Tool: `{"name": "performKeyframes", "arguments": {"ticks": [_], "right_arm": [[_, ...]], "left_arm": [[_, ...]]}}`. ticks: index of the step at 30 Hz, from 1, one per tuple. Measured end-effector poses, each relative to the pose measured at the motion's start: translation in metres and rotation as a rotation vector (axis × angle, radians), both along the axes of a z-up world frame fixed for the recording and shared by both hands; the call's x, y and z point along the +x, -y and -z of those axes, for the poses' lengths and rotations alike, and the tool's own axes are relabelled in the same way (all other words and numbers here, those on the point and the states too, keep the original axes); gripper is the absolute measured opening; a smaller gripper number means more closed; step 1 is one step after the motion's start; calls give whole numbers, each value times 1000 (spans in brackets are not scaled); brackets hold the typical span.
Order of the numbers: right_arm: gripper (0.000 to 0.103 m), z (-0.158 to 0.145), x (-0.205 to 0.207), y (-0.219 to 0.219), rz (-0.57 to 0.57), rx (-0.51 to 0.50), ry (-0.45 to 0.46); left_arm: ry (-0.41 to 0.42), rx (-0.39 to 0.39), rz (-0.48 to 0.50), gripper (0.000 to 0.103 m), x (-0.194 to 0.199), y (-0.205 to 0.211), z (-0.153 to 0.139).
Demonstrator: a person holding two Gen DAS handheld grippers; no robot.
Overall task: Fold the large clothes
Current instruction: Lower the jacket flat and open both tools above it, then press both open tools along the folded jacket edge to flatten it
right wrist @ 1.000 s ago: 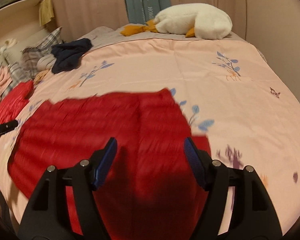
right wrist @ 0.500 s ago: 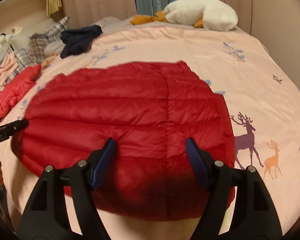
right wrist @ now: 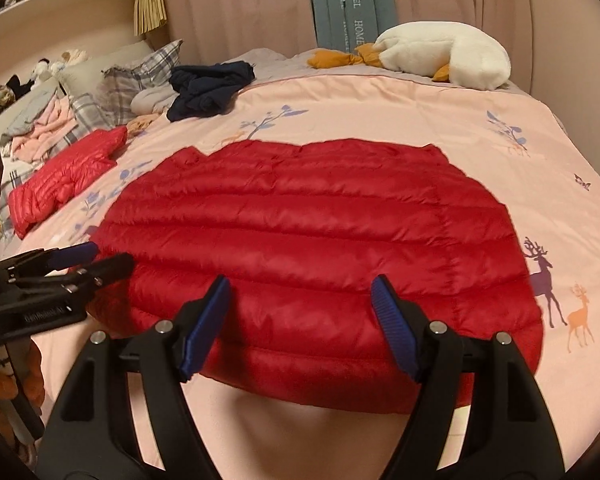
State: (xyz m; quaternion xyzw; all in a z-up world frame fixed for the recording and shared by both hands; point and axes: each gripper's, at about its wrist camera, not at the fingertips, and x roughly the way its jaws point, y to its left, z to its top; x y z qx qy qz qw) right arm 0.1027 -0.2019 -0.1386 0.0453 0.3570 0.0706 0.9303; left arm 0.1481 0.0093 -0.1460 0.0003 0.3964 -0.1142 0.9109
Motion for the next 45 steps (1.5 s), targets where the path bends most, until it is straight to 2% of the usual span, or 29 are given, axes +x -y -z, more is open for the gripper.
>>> {"name": "performKeyframes", "arguments": {"ticks": [5, 11, 17, 22, 27, 34, 45], "right_arm": [[76, 14, 7, -4, -7, -1, -34], [76, 2, -5, 9, 13, 26, -7], [76, -3, -22, 46, 138, 8, 21], [76, 14, -17, 73, 208, 24, -46], [77, 26, -12, 74, 207, 39, -80], [77, 16, -18, 75, 217, 41, -64], [77, 22, -20, 93, 273, 32, -82]], "left_arm": [[-23, 32, 5, 82, 1, 6, 10], [-11, 19, -10, 82, -8, -3, 3], [-2, 38, -41, 82, -12, -15, 4], [-19, 32, -41, 82, -9, -17, 9], [-28, 30, -36, 82, -8, -17, 11], [-36, 22, -39, 82, -8, -20, 11], [-40, 27, -56, 82, -8, -28, 11]]}}
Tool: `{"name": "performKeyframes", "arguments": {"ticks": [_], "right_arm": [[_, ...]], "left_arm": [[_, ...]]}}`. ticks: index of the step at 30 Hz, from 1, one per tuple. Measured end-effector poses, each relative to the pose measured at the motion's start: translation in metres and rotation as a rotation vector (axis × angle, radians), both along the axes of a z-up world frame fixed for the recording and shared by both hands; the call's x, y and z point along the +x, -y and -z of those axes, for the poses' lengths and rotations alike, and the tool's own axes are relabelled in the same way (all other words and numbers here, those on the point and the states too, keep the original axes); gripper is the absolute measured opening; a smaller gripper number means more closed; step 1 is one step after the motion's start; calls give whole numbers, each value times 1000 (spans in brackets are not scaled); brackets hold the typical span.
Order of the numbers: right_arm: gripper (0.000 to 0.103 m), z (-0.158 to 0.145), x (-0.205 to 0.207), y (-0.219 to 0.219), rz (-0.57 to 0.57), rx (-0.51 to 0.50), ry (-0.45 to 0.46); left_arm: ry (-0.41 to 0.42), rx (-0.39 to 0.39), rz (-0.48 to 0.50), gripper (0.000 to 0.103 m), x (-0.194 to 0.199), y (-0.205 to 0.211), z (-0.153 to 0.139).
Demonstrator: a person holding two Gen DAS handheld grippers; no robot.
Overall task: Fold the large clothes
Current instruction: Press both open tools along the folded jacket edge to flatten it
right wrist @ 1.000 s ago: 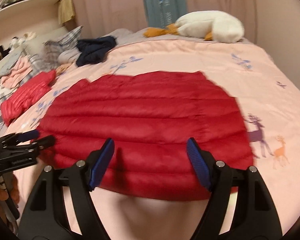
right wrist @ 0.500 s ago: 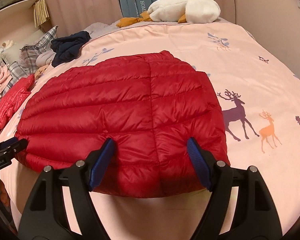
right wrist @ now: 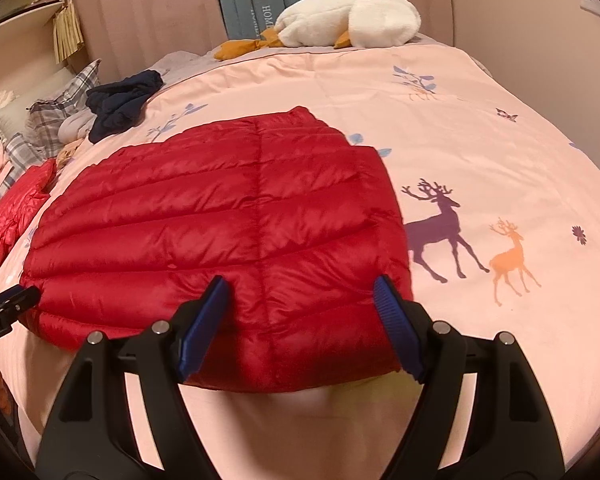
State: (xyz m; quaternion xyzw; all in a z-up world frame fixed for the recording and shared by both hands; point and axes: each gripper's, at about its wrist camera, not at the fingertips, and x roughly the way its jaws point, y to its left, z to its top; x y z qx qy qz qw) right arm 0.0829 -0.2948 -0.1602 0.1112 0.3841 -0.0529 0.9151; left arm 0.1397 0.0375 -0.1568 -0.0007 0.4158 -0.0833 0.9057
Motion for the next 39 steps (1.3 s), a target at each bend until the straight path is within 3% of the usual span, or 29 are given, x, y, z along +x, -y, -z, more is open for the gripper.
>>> {"name": "performKeyframes", "arguments": {"ticks": [6, 13, 21, 26, 39], "right_arm": [[77, -10, -10, 1, 7, 0, 34], [77, -29, -15, -36, -119, -10, 99], [77, -15, -6, -82, -248, -40, 54], [79, -1, -2, -85, -249, -45, 25], [79, 0, -3, -74, -224, -37, 21]], "left_arm": [[8, -20, -12, 82, -6, -5, -7], [31, -27, 31, 82, -12, 10, -15], [13, 23, 63, 82, -14, 29, -5], [2, 41, 64, 82, -16, 31, 1], [0, 50, 63, 82, -19, 34, 3]]}}
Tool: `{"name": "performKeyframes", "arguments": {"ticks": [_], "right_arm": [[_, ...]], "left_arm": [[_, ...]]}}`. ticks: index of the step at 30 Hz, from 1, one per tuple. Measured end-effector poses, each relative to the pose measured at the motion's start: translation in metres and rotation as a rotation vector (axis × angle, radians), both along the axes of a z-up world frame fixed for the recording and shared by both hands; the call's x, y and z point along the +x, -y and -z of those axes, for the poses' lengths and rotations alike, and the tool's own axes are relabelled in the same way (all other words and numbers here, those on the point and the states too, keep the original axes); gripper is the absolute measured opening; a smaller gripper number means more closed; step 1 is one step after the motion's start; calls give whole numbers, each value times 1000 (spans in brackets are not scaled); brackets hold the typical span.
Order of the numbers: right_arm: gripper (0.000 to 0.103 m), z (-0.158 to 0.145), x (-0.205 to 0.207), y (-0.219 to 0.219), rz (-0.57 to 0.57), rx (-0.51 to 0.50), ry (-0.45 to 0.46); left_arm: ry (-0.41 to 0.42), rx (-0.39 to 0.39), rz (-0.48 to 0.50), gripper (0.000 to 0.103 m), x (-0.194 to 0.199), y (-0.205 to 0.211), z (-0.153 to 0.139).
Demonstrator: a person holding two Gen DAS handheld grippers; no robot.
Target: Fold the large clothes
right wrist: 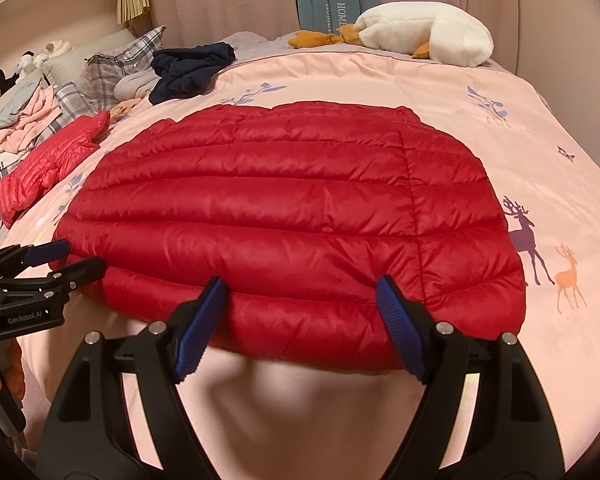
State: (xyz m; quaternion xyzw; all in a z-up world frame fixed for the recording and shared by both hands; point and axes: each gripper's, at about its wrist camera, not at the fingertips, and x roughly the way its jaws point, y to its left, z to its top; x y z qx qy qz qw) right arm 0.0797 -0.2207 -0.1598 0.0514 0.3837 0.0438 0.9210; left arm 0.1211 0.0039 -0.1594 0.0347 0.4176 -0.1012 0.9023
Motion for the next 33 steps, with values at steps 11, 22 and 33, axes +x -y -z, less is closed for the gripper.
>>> {"name": "performKeyframes", "arguments": {"ticks": [11, 22, 33], "right_arm": [[79, 0, -3, 10, 25, 10, -3], [79, 0, -6, 19, 48, 23, -4], [79, 0, -6, 20, 60, 8, -16]], "left_arm": [[0, 0, 0, 82, 0, 0, 0], [-1, -1, -3, 82, -2, -2, 0], [-10, -12, -18, 82, -5, -13, 2]]}}
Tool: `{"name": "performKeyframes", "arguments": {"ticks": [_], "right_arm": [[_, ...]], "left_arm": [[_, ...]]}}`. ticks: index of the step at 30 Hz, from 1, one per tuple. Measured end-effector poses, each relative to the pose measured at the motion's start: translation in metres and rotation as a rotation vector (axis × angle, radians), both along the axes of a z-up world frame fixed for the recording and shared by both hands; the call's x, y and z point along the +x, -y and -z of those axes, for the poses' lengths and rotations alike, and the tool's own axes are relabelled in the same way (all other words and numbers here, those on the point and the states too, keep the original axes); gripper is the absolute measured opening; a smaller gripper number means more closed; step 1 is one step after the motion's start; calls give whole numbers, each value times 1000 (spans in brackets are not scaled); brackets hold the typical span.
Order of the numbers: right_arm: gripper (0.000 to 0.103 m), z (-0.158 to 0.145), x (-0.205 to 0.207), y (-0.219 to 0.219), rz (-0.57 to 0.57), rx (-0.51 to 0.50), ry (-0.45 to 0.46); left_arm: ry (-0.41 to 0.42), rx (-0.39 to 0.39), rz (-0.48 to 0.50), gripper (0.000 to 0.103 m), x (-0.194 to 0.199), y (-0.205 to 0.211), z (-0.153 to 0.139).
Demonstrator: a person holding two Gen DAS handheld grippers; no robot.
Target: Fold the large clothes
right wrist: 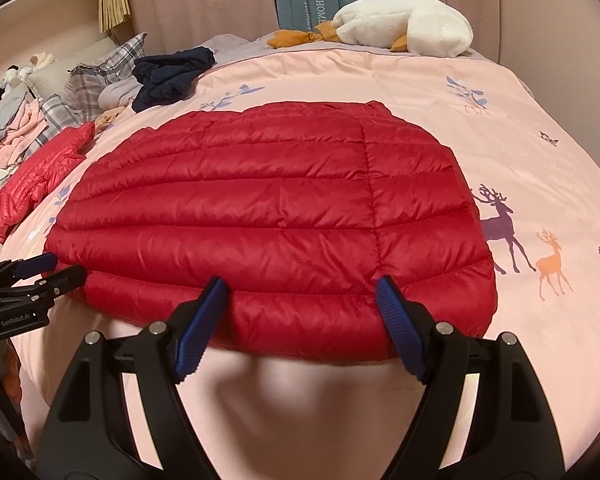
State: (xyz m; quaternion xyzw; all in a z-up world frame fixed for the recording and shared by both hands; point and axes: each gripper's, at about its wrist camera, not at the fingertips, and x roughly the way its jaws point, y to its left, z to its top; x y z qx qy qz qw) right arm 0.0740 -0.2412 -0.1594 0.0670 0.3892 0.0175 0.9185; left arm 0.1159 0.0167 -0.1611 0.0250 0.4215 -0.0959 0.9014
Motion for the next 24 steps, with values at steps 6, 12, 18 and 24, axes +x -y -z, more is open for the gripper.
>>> {"name": "performKeyframes", "arguments": {"ticks": [6, 12, 18, 24], "right_arm": [[79, 0, -1, 0, 3, 5, -1], [79, 0, -1, 2, 10, 0, -2], [79, -1, -2, 10, 32, 4, -4], [79, -1, -2, 11, 38, 5, -6]], "left_arm": [[-7, 9, -13, 82, 1, -4, 0], [-14, 12, -29, 82, 3, -8, -1], [-18, 15, -38, 82, 3, -12, -1], [-22, 16, -45, 82, 3, -12, -2]]}}
